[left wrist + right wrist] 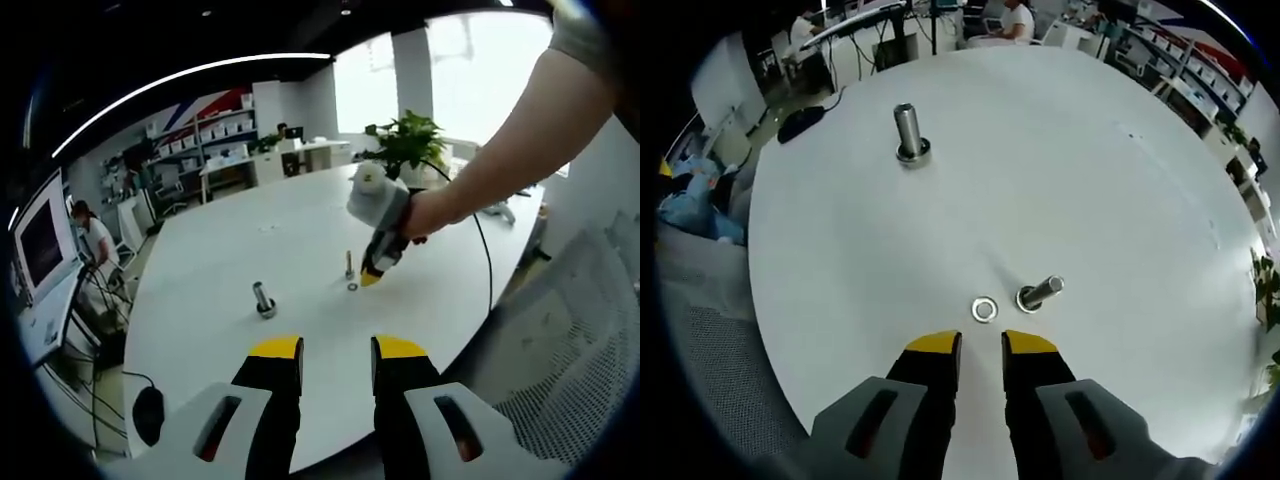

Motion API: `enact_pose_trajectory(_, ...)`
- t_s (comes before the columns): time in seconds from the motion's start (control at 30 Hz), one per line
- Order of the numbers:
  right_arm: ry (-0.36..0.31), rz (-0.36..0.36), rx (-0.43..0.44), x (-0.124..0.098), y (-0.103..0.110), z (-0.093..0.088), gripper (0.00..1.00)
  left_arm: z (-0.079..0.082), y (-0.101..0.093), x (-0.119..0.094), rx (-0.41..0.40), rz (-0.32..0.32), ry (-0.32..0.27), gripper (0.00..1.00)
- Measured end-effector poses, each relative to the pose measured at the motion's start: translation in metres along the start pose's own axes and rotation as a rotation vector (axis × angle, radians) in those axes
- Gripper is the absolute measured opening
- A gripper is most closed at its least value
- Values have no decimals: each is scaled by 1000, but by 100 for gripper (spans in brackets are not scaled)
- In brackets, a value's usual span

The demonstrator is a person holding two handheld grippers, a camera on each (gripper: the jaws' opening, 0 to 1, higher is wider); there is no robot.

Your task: Place the washer onto the threaded stud by aligning its center hole with the stud, sliding it down to the base, and recovering from edge contact or off-axis alignment until the washer reaches the visible bottom stop.

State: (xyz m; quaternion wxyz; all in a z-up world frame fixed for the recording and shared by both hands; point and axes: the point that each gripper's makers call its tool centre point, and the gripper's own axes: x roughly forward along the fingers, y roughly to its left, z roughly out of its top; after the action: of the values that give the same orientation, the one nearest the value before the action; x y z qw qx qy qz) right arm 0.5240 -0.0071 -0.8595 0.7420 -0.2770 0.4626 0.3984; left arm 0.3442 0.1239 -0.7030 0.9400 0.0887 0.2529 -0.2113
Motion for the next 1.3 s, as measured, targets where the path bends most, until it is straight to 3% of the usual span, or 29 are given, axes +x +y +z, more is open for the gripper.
enact_pose_trajectory(0.8, 48, 8, 2, 11, 4, -16, 18, 0, -1, 2, -4, -12, 3, 25)
enact_pose_trajectory(1.13, 43, 6, 13, 13, 5, -13, 18, 0, -1, 1, -4, -14, 1, 25)
enact_pose_trajectory(1.3, 20, 2, 59, 12, 4, -15, 18, 0, -2, 2, -1, -20, 2, 25)
